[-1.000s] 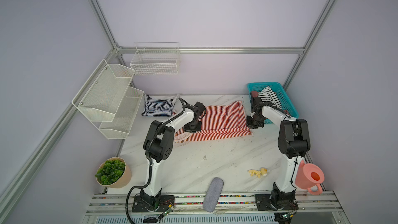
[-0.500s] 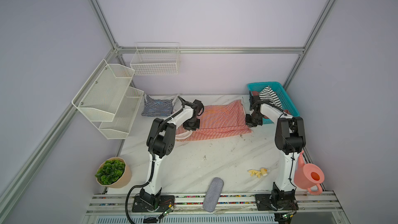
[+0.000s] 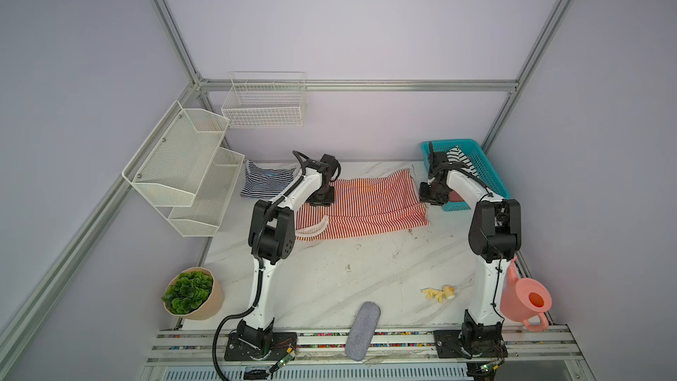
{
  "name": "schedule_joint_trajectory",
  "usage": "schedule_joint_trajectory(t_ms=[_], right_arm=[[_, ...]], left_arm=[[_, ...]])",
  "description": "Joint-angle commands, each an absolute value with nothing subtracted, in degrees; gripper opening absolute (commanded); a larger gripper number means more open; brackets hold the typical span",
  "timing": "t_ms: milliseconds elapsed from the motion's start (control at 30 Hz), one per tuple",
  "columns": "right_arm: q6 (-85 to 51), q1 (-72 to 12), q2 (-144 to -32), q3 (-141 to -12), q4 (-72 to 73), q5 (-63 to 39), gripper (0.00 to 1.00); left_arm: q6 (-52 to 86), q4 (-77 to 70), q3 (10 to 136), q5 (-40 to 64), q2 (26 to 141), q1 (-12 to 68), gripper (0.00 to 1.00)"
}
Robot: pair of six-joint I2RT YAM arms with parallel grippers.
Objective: Fold and stack tank tops
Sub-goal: Fold the tank top at the top-center of the table.
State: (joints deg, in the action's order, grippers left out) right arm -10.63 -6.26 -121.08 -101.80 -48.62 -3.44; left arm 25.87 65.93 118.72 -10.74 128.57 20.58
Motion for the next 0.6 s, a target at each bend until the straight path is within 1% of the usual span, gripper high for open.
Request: schedule_joint_trajectory(t_ms=[0,133,233,300,400,500,567], right_arm=[[-10.25,-5.99,-119.39,-102.94,-49.33,-4.64,0.49],[-9.41,-5.98,-116.5,-100.65,-47.48,-6.74,0.51],[-9.68,-5.98,-113.4,-96.63,-44.65,-9.57,0.51],[-9.84,-5.98,-111.45,-93.46,-42.27,-12.39,0.44],[-10.68,-6.14,-109.5,-88.77,-38.82,-16.36,0.27],[-10.92,-6.48,-108.96,-85.13,-36.06,-19.04,0.2],[-10.91,-6.76,-109.16,-83.85,-35.3,-19.21,0.2]], left_arm=[[26.02,67.15,125.72,-12.89,126.42,20.02,0.45],[28.38,66.38,123.59,-8.23,123.31,20.41,0.46],[29.32,63.13,116.97,-6.9,119.47,22.69,0.45],[30.07,61.13,112.3,-6.32,117.25,24.88,0.45],[31.37,57.49,105.62,-3.71,114.99,27.65,0.43],[32.6,54.45,100.21,-1.56,114.49,29.36,0.42],[33.28,53.26,97.52,-1.07,114.84,29.61,0.41]])
